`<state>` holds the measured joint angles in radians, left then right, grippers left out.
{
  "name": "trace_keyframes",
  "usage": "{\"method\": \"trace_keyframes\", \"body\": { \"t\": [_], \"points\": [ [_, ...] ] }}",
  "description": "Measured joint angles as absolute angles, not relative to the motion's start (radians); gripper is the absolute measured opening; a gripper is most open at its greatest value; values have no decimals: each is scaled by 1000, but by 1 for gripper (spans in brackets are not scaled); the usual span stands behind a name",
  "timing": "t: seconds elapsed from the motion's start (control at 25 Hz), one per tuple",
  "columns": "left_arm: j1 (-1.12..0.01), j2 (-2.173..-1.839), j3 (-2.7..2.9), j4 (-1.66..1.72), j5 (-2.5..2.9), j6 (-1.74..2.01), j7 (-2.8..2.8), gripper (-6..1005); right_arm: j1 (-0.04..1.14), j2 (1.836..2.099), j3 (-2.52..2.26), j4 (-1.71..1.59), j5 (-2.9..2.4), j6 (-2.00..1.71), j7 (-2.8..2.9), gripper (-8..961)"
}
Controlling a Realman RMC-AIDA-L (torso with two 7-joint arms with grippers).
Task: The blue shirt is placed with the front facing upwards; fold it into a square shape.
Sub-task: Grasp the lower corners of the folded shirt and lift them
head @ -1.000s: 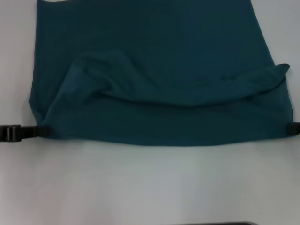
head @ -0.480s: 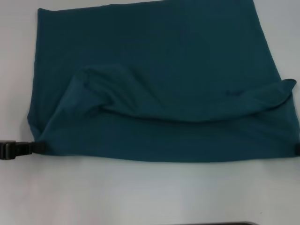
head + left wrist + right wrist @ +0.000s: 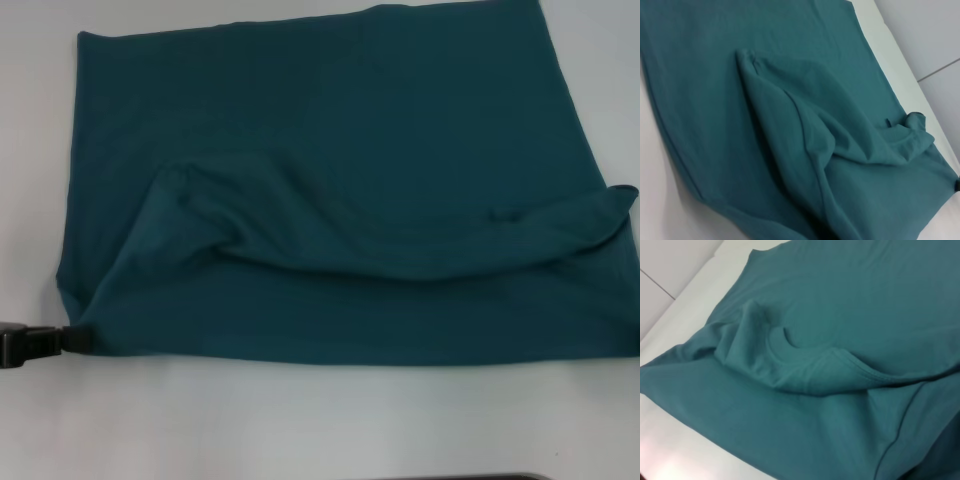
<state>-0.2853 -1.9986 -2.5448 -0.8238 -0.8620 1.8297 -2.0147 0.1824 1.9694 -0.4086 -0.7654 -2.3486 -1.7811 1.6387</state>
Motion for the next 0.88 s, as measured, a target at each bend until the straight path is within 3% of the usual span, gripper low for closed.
{"method": "trace_keyframes", "body": {
  "t": [0.88],
  "points": [
    [-293,-1983,-2557,-823,-826,1875,-1991,-1,83,1981,-364,-765,-2349,-1905,1511,32]
  ]
}}
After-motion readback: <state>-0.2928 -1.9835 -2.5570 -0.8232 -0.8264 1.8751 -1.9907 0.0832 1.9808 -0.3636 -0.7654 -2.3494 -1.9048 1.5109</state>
